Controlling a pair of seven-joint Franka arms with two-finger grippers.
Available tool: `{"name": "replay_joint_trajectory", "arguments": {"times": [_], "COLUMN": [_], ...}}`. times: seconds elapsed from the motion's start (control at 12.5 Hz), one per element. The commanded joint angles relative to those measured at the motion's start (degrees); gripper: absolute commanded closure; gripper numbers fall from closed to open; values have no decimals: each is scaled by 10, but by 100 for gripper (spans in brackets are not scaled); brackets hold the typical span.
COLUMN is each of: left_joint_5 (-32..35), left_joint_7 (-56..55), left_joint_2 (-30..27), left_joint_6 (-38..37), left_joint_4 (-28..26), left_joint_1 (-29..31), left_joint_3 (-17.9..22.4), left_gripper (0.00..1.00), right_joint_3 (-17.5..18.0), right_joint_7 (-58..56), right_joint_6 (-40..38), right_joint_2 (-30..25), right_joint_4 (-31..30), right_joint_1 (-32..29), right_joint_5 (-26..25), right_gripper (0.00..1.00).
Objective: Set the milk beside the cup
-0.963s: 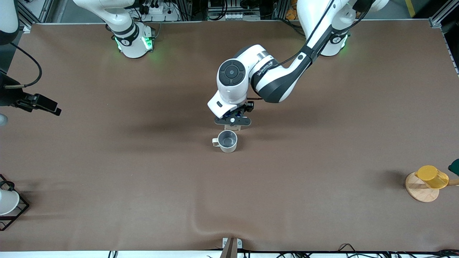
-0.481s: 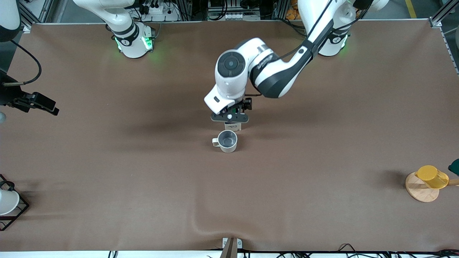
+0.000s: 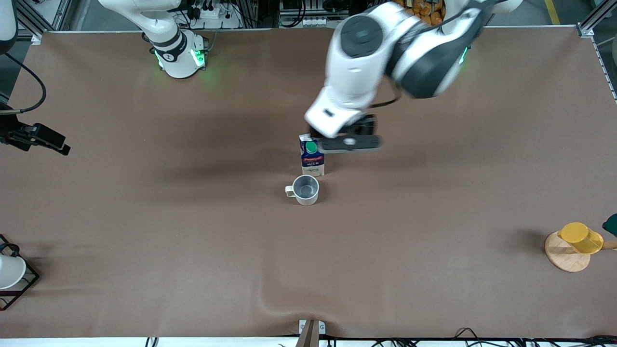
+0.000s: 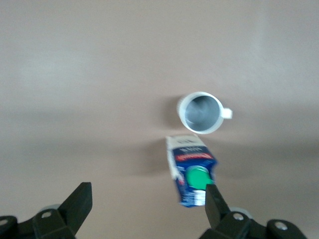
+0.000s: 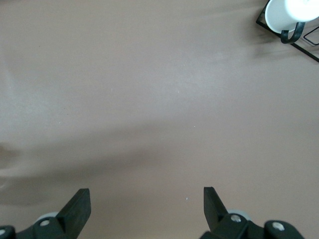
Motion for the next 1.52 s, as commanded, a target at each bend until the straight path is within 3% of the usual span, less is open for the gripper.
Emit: {"name": "replay_joint_trajectory", "arguments": {"times": [0.0, 0.48, 0.8, 1.44], "left_joint_5": [12, 2, -49, -45], "left_joint_7": [-1, 172, 257, 277], "left_joint_2": [-69, -120, -143, -152], "left_joint_6": [-28, -83, -128, -156], "left_joint_4": [-17, -17, -18, -12], "left_joint_1": [65, 208, 297, 331], "left_joint_3": [-5, -8, -8, -4], "left_gripper": [0, 0, 0, 0], "right_joint_3": [11, 11, 11, 11], "right_joint_7": [-1, 7, 6, 3], "right_joint_6": [-8, -10, -24, -26], "right_joint_2": [6, 6, 6, 8], "right_joint_4": [20, 23, 24, 36], "right_joint_1": [-8, -8, -7, -13], "right_joint_5": [-10, -11, -15, -14], "right_gripper": [0, 0, 0, 0]}}
